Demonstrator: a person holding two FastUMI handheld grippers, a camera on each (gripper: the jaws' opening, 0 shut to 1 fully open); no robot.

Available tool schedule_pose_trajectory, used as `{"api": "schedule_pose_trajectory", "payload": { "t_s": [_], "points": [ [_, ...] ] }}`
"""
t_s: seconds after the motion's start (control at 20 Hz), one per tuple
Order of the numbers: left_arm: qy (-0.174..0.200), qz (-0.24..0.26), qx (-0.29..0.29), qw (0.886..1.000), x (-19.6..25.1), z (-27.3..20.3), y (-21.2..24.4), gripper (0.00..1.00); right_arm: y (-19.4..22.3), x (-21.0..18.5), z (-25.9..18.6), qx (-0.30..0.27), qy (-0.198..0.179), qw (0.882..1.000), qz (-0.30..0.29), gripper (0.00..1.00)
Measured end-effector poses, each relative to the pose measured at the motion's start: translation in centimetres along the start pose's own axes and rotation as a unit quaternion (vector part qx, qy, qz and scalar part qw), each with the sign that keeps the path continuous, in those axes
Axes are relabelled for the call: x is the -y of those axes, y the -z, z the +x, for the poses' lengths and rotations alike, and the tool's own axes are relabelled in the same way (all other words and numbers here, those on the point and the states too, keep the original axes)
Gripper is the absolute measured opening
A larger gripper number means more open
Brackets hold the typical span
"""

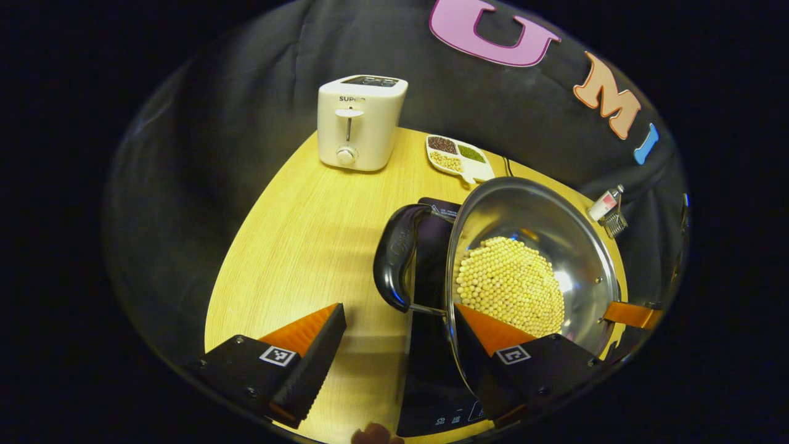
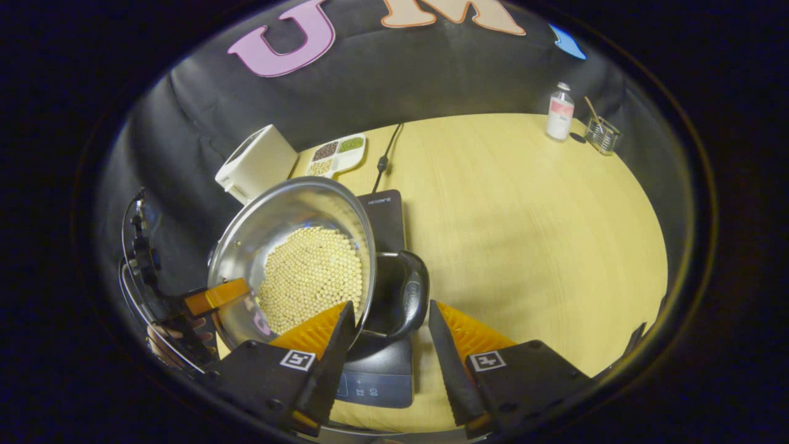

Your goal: First push the handle of the pot to place it horizontally, then grasp the pot with both hands and set it on the induction cooktop.

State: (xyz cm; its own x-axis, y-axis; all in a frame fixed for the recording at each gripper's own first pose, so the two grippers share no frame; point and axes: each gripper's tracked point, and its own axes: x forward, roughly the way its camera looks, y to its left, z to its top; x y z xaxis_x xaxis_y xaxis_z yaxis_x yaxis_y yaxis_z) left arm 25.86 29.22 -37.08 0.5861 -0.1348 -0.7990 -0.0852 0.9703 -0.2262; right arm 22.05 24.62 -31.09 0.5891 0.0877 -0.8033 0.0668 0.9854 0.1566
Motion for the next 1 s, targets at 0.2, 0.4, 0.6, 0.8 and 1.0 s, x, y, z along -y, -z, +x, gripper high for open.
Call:
{"api": "schedule_pose_trajectory", "payload": {
  "t_s": [0.2, 0.4, 0.6, 0.8, 1.0],
  "points": [
    [-0.025, 0.016, -0.026, 0.999, 0.5, -0.5, 0.6, 1.00, -0.4, 0.3, 0.1, 0.015, 0.006, 1.000, 0.005, 0.77],
    [-0.016, 0.027, -0.023, 0.999, 2.5, -2.0, 0.4, 0.98, -0.3, 0.0, 0.3, 0.009, 0.001, 1.000, 0.010, 0.77],
    [-0.031, 0.026, -0.025, 0.999, 2.0, -4.2, 0.8, 0.98, -0.1, -0.2, -0.2, 0.014, -0.003, 1.000, -0.001, 0.70],
    [-0.043, 0.059, 0.020, 0.997, 2.8, -7.0, -0.9, 0.98, -0.8, 0.2, -1.2, 0.035, -0.005, 0.999, 0.002, 0.71],
    [0.005, 0.078, 0.057, 0.995, 7.5, -9.6, -1.4, 0.97, -3.0, 2.4, -4.7, 0.105, 0.010, 0.994, -0.007, 0.66]
  ]
}}
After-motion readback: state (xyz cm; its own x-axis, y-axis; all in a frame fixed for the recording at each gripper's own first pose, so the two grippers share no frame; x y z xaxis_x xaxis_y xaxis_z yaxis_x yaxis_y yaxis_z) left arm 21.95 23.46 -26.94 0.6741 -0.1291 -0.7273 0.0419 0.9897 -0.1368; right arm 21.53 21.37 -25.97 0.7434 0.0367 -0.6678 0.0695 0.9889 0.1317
